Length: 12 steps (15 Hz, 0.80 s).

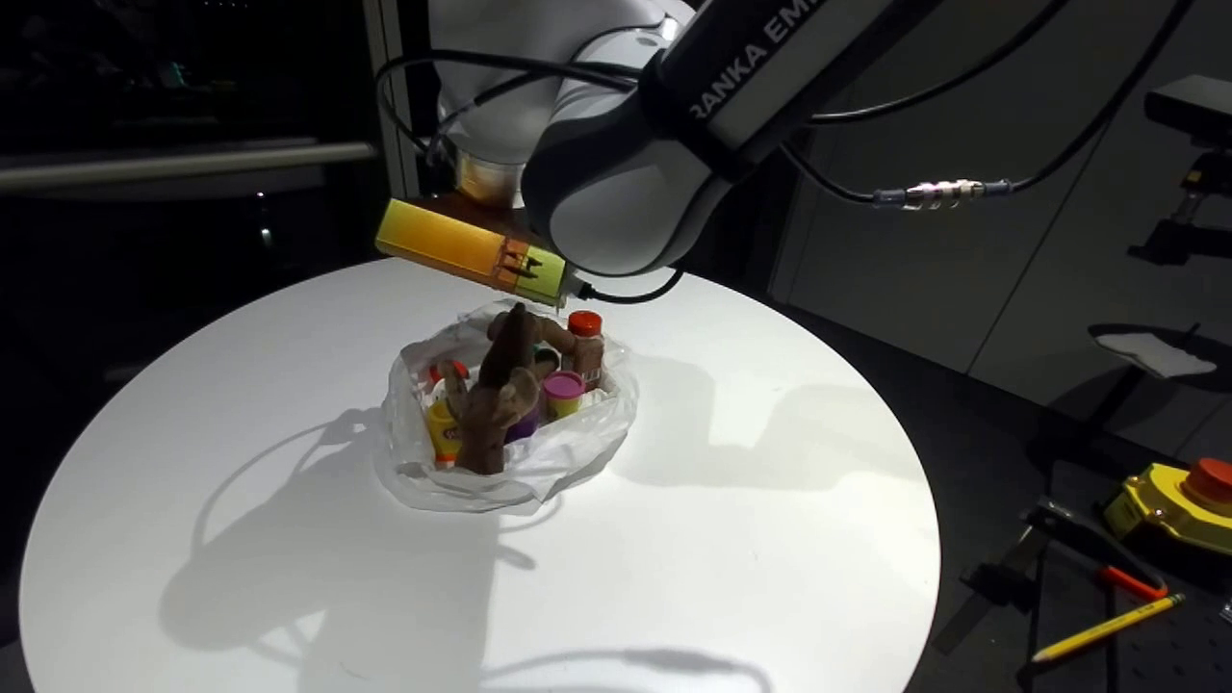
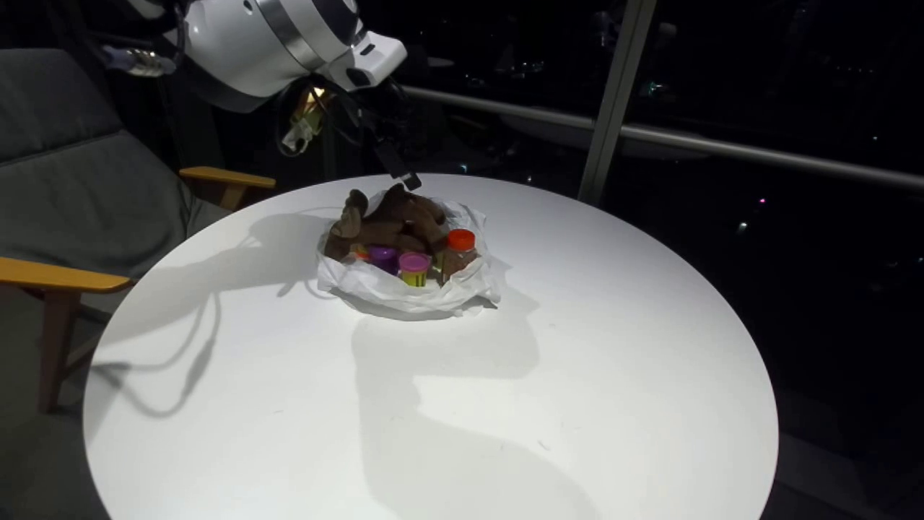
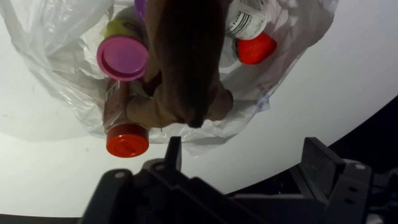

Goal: Put all the objects in the plastic bag

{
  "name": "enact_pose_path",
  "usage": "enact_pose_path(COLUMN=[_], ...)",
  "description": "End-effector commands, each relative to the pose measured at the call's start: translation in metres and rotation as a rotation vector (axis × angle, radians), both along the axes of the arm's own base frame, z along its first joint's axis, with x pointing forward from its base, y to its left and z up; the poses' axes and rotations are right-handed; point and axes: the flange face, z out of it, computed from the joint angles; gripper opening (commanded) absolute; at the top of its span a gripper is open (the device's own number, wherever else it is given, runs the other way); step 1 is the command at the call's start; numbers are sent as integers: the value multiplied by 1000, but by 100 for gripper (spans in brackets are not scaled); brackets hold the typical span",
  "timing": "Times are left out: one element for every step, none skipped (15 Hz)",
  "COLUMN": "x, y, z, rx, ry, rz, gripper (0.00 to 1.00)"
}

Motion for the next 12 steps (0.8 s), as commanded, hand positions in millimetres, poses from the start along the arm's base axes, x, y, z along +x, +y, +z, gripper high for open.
enact_pose_path(x=[1, -1, -4, -8, -13, -20, -26, -34, -43, -52, -63, -77], y=[6, 9, 11, 13, 15, 17, 18, 18, 20, 20, 19, 19], z=[32, 42, 52, 63, 75, 87, 99, 110, 118, 126, 132, 134], rx=[-18, -41, -57, -79, -103, -114, -125, -131, -145, -154, -160, -146], ry=[-42, -28, -7, 13, 46, 97, 133, 175, 217, 251, 276, 304], rz=[21, 42, 71, 101, 146, 197, 236, 274, 310, 341, 371, 425], gripper=[100, 100, 100, 100, 100, 100, 100, 100, 100, 100, 100, 100])
